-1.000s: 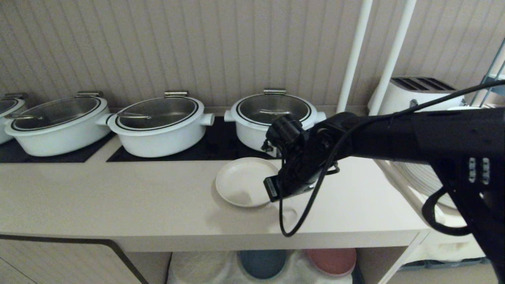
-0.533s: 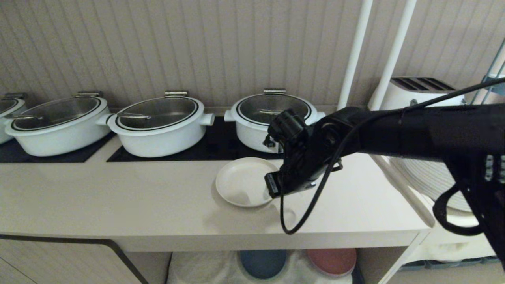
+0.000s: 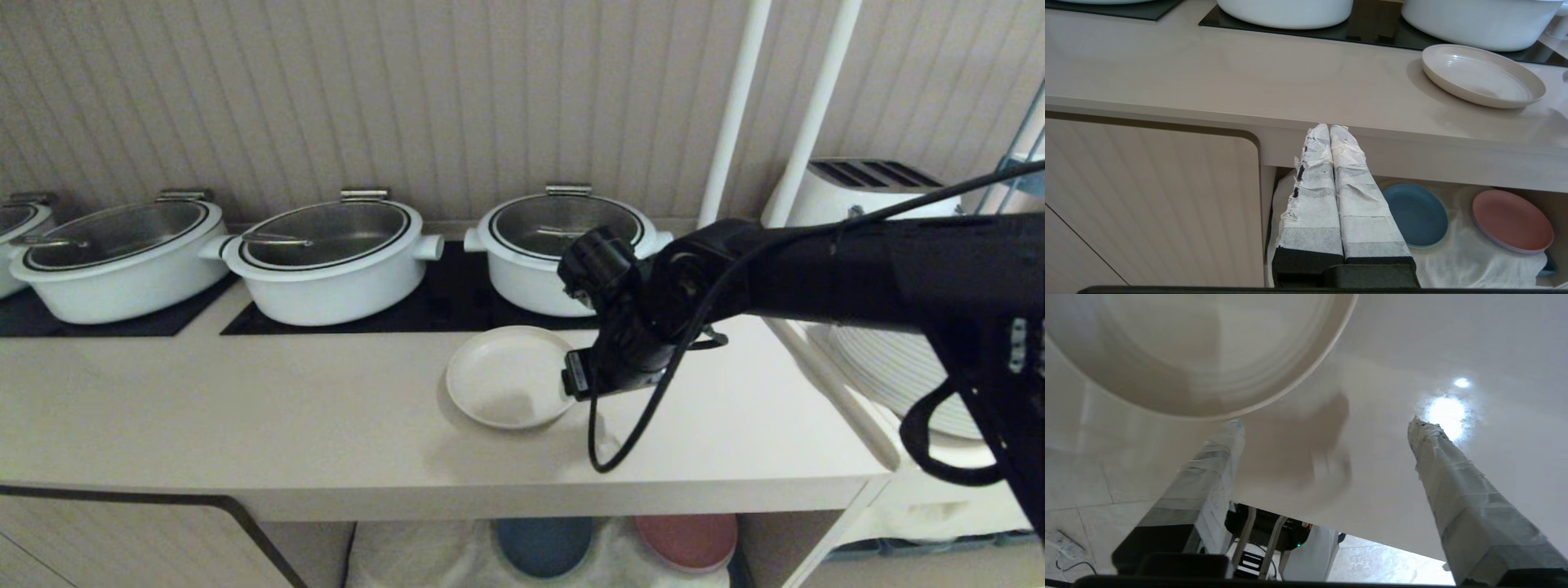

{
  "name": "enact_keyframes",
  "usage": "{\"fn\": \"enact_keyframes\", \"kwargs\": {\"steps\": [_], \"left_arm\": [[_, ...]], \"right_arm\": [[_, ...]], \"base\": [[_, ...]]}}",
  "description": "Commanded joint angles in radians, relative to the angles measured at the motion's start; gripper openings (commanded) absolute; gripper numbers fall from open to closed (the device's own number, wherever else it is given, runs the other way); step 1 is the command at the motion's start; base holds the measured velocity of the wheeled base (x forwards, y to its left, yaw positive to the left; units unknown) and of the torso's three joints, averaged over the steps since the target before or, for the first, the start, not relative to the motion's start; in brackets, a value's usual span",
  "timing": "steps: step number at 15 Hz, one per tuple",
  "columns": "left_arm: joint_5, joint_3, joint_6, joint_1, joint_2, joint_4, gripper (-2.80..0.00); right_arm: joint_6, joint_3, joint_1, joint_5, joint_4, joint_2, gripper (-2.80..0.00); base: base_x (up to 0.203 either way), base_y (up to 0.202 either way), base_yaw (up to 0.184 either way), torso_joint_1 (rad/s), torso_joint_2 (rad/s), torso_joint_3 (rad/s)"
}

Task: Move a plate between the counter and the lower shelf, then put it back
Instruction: Pick up the plate

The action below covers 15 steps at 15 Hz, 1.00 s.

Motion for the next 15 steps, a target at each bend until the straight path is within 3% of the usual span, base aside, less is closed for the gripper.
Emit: {"fn": "enact_keyframes", "kwargs": {"steps": [1, 4, 8, 15], "left_arm": [[0.001, -0.001, -0.001, 0.0, 0.0, 0.0, -2.8], [0.001, -0.001, -0.001, 0.0, 0.0, 0.0, -2.8], [0.001, 0.0, -0.001, 0.0, 0.0, 0.0, -2.8], [0.001, -0.001, -0.001, 0.0, 0.0, 0.0, -2.8]], "right_arm": [[0.011, 0.001, 0.0, 0.002, 0.0, 0.007, 0.0], [0.024, 0.001, 0.001, 0.018, -0.01, 0.02, 0.0], [0.077, 0.001, -0.001, 0.117, -0.054, 0.031, 0.0], [0.079, 0.001, -0.029, 0.115, -0.057, 0.073, 0.0]], "base": [[0.0, 0.0, 0.0, 0.0, 0.0, 0.0], [0.0, 0.0, 0.0, 0.0, 0.0, 0.0], [0.0, 0.0, 0.0, 0.0, 0.0, 0.0], [0.0, 0.0, 0.0, 0.0, 0.0, 0.0]]}}
